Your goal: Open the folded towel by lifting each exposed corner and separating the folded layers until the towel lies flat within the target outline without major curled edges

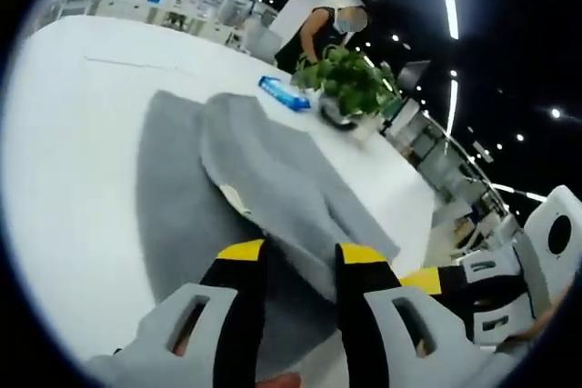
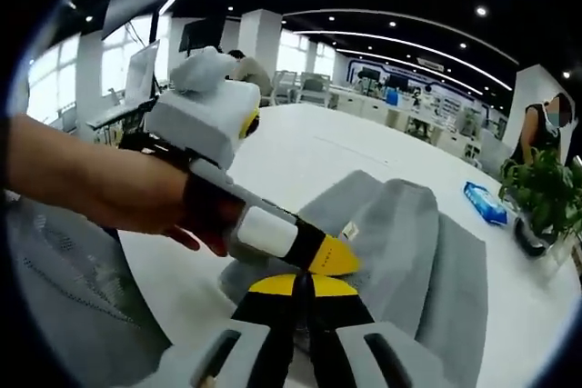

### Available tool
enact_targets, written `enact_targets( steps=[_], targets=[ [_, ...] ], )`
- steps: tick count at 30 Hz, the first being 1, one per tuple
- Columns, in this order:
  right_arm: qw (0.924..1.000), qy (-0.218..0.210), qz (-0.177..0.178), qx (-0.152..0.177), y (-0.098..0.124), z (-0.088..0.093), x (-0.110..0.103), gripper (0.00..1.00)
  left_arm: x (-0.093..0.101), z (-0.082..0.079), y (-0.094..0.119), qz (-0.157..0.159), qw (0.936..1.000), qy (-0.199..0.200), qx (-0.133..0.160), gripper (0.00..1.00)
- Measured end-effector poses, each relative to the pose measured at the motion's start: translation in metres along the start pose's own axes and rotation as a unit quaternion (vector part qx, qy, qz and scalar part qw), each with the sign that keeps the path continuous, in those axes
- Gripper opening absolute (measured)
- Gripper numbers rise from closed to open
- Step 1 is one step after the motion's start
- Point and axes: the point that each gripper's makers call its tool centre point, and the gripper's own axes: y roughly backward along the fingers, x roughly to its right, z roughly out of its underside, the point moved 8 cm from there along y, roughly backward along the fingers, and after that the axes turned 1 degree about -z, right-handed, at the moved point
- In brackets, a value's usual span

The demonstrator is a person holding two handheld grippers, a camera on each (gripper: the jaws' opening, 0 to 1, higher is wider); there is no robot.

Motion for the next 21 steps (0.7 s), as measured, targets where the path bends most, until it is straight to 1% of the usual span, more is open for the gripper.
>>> enact_targets(
  steps=[1, 2, 3, 6, 8, 10, 12, 13, 15, 16, 17, 19, 21],
  targets=[
    [1.0, -0.002, -0.002, -0.002, 0.0, 0.001, -0.001, 0.0, 0.0, 0.001, 0.0, 0.001, 1.0, 0.002, -0.003, 0.25],
    [1.0, -0.005, -0.005, -0.005, -0.001, 0.001, -0.001, 0.0, 0.001, 0.003, -0.002, 0.004, 0.9999, 0.01, -0.012, 0.23],
    [0.9999, -0.007, -0.007, -0.006, -0.001, 0.001, -0.001, 0.0, 0.0, 0.004, -0.002, 0.0, 0.9997, 0.017, -0.016, 0.22],
    [0.9999, -0.002, -0.009, -0.005, -0.001, 0.001, -0.003, 0.0, -0.003, 0.005, -0.001, -0.015, 0.9996, 0.02, -0.014, 0.17],
    [0.9999, 0.006, -0.008, -0.005, -0.002, 0.002, -0.003, 0.0, -0.005, 0.005, 0.001, -0.019, 0.9996, 0.019, -0.012, 0.15],
    [0.9999, 0.006, -0.009, -0.005, -0.002, 0.002, -0.004, 0.0, -0.007, 0.004, 0.005, -0.026, 0.9995, 0.014, -0.009, 0.08],
    [0.9999, 0.005, -0.013, 0.004, -0.001, -0.001, -0.005, 0.0, -0.013, 0.002, 0.009, -0.045, 0.9989, 0.007, -0.006, 0.01],
    [0.9999, 0.007, -0.014, 0.006, 0.0, -0.002, -0.006, 0.0, -0.015, 0.002, 0.01, -0.05, 0.9987, 0.011, -0.005, 0.01],
    [0.9998, 0.008, -0.016, 0.009, -0.001, -0.002, -0.007, 0.0, -0.019, 0.002, 0.013, -0.05, 0.9987, 0.011, -0.003, 0.01],
    [0.9998, 0.01, -0.016, 0.007, -0.001, -0.002, -0.007, 0.0, -0.02, 0.002, 0.013, -0.049, 0.9986, 0.019, -0.003, 0.01],
    [0.9998, 0.01, -0.015, 0.007, -0.001, -0.002, -0.007, 0.0, -0.02, 0.002, 0.014, -0.049, 0.9984, 0.028, -0.001, 0.01],
    [0.9998, 0.009, -0.014, 0.005, 0.0, -0.002, -0.006, 0.0, -0.018, 0.001, 0.014, -0.047, 0.9984, 0.032, 0.003, 0.01],
    [0.9999, 0.009, -0.008, 0.006, 0.0, -0.002, -0.005, 0.0, -0.017, 0.0, 0.015, -0.051, 0.9984, 0.025, 0.01, 0.01]
  ],
)
